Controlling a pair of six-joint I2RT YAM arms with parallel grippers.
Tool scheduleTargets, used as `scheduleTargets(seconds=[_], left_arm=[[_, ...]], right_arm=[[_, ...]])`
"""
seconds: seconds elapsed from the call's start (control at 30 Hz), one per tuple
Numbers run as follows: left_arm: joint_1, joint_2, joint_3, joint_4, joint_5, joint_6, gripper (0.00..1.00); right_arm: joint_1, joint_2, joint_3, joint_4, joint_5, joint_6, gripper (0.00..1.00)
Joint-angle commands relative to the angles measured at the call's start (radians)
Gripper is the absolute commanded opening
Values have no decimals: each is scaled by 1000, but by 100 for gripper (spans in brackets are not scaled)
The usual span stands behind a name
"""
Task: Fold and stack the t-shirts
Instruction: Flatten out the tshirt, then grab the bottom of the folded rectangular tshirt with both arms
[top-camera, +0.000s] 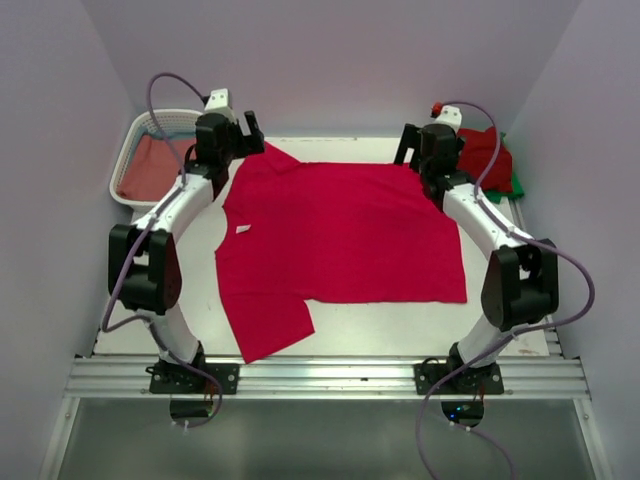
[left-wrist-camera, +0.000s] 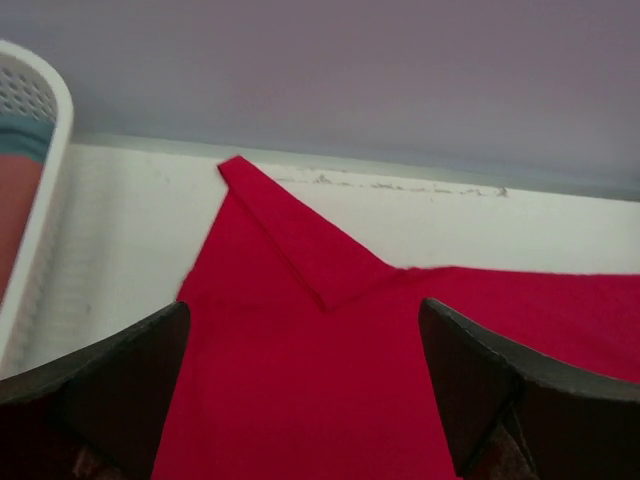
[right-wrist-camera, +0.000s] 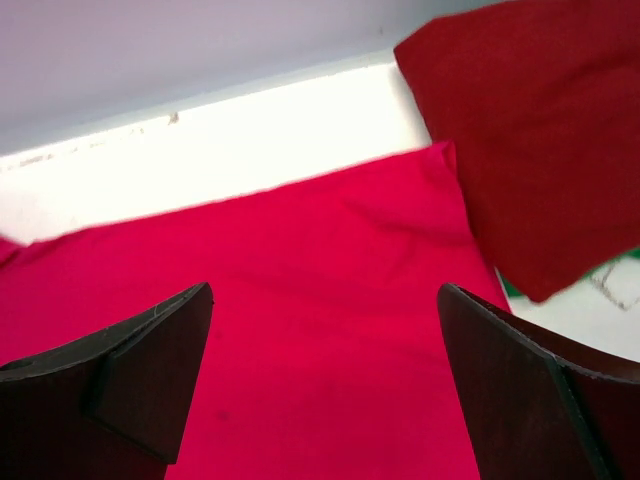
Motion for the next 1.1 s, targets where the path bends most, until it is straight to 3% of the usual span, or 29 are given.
scheduleTargets(seconds=[0.0,0.07,0.2,0.37,0.47,0.57,0.7,0.9,1.07], left_arm=[[-61,-138,-228,-51,-35,-102,100],[-86,-247,-326,-74,-42,-135,100],[-170,-404,-514,-282,-19,-173,96],[-351,-603,-581,-594,-115,-207,89],[-419,-677,-605,-776,-94,-277,85],[-532,-708,-594,-947,-80,-375,85],[-773,-688,-580,-1153,-60,-513,81],[-923,-636,-680,-1215,26,-557,71],[-1009,-593,-667,-1249,33,-581,70]], right_arm=[[7,-105,-94,-81,-20,31,99],[23,-162,-188,-118,-25,53,99],[39,-366,-370,-184,-45,98,99],[70,-524,-489,-262,-83,113,99],[73,-572,-518,-305,-109,124,99],[76,-584,-524,-330,-145,134,99],[83,-588,-526,-331,-174,140,99],[85,-577,-527,-313,-186,137,99],[85,-571,-540,-311,-178,133,99]])
